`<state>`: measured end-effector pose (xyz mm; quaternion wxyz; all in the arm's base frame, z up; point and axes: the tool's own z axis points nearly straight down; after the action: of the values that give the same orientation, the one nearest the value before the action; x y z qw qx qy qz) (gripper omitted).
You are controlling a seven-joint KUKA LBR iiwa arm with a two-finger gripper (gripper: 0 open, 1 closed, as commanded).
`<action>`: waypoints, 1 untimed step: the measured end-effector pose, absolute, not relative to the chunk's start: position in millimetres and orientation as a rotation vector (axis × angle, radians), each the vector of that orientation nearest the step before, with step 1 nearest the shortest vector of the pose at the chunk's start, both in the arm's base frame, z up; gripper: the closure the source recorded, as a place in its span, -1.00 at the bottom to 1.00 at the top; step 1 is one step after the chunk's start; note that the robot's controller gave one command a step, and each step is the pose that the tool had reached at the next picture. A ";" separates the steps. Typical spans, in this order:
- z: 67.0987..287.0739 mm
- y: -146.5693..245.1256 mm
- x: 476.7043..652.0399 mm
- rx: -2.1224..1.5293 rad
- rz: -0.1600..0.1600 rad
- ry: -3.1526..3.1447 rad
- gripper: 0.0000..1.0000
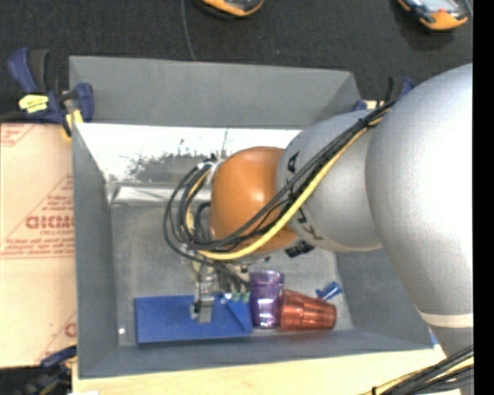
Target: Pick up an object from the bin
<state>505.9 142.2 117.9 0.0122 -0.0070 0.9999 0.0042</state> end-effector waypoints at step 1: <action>118.0 142.7 505.1 -0.023 0.014 3.118 -1.00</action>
Offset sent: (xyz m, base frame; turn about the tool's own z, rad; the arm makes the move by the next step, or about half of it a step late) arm -0.0141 -0.0148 -0.0184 0.0812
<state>505.1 142.7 118.0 0.0116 -0.0072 0.9999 0.0043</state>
